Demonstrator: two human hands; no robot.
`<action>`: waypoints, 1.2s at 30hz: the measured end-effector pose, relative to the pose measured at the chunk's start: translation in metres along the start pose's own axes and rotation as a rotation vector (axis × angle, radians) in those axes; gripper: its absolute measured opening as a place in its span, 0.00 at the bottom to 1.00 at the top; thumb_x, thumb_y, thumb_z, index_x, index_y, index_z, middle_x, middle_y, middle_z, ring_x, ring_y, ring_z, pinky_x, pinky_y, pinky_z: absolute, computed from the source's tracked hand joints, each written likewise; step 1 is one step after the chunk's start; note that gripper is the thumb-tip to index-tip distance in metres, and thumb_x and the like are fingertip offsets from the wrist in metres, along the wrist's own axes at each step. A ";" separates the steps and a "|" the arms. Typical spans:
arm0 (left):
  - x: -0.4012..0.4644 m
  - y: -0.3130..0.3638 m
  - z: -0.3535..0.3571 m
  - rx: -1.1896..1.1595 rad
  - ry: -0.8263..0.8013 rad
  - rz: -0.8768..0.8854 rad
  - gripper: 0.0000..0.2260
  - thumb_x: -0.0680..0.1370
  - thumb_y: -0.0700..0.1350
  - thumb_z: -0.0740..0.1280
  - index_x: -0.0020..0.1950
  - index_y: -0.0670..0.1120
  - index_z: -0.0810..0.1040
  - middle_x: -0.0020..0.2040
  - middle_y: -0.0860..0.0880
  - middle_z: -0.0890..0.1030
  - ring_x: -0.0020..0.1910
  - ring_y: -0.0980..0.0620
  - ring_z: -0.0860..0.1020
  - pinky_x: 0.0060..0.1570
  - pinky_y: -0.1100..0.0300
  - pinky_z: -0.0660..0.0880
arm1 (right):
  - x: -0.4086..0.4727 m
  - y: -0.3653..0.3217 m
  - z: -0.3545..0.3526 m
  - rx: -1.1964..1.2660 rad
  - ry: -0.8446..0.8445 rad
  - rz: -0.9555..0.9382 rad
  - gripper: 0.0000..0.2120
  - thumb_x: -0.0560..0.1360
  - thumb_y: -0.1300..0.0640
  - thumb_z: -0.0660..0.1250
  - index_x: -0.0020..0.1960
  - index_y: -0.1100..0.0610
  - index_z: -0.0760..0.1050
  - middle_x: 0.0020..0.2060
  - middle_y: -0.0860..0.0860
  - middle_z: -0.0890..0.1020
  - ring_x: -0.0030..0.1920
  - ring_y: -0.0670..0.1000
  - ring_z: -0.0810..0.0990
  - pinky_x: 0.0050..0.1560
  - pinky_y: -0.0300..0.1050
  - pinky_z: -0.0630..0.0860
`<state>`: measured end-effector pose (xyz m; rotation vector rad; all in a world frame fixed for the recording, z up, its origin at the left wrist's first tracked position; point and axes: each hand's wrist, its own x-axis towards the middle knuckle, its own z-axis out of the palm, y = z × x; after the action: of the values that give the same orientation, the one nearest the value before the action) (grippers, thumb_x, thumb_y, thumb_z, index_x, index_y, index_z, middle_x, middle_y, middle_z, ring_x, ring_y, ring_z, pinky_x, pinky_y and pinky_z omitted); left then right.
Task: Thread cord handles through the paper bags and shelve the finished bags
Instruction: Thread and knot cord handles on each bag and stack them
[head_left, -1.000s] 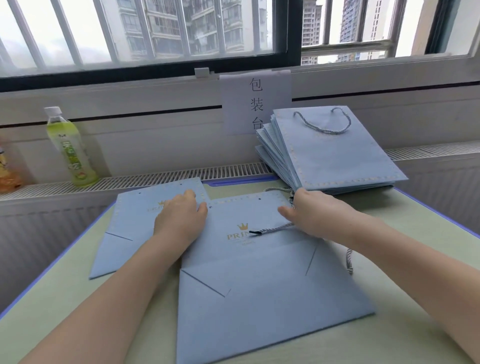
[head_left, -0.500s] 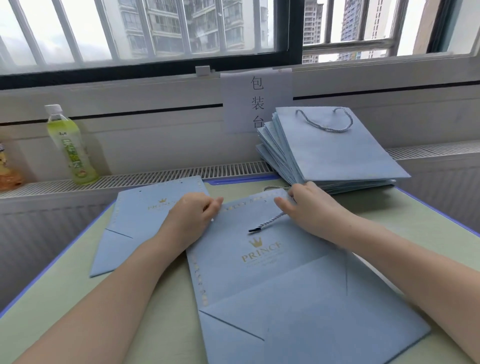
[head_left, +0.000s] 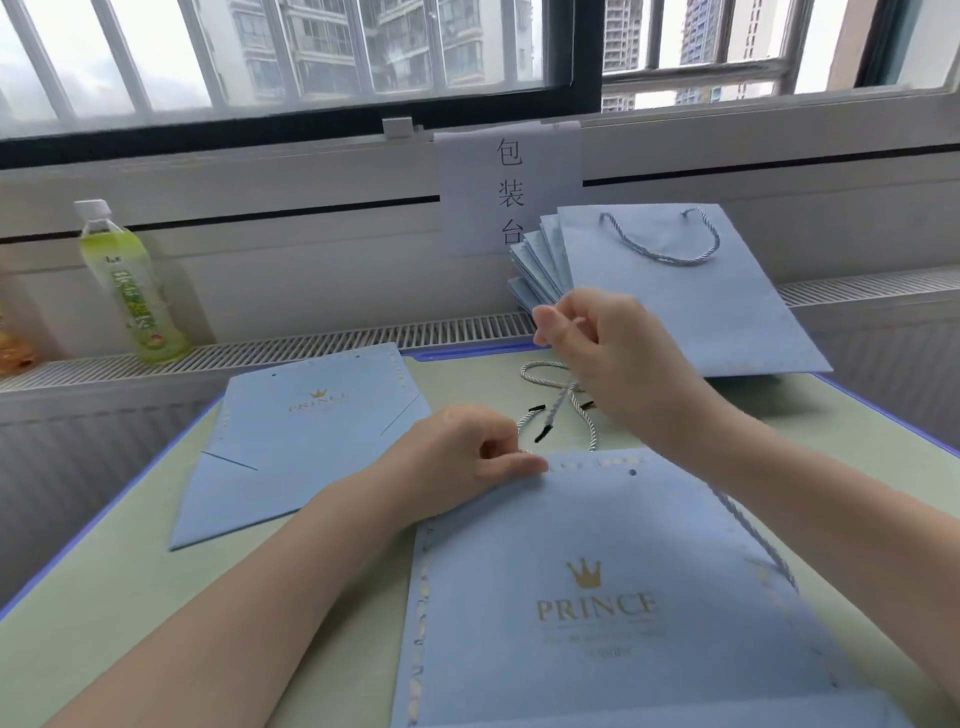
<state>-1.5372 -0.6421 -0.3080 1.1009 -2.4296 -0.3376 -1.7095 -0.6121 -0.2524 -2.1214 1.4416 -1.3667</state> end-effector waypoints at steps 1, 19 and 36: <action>0.000 0.002 0.000 -0.009 -0.018 0.003 0.22 0.71 0.64 0.67 0.33 0.45 0.71 0.34 0.50 0.75 0.37 0.48 0.72 0.42 0.48 0.73 | 0.001 -0.001 -0.004 -0.001 0.074 -0.037 0.16 0.81 0.51 0.58 0.42 0.60 0.75 0.19 0.34 0.70 0.24 0.39 0.69 0.28 0.32 0.62; 0.002 0.002 -0.006 -0.226 0.240 -0.038 0.08 0.77 0.40 0.68 0.40 0.50 0.80 0.30 0.56 0.76 0.31 0.61 0.73 0.34 0.72 0.66 | -0.011 0.017 0.023 -0.400 -0.159 -0.125 0.11 0.81 0.47 0.55 0.50 0.53 0.70 0.36 0.47 0.75 0.38 0.52 0.71 0.36 0.47 0.66; 0.002 -0.009 -0.003 -0.040 0.093 -0.086 0.02 0.74 0.41 0.71 0.42 0.47 0.80 0.43 0.51 0.79 0.40 0.54 0.76 0.47 0.55 0.74 | -0.011 0.035 0.036 -0.413 -0.350 -0.103 0.15 0.77 0.65 0.56 0.58 0.52 0.74 0.50 0.48 0.76 0.53 0.51 0.74 0.52 0.50 0.73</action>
<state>-1.5310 -0.6498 -0.3083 1.1794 -2.2895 -0.3524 -1.7028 -0.6306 -0.3000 -2.5559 1.5823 -0.7087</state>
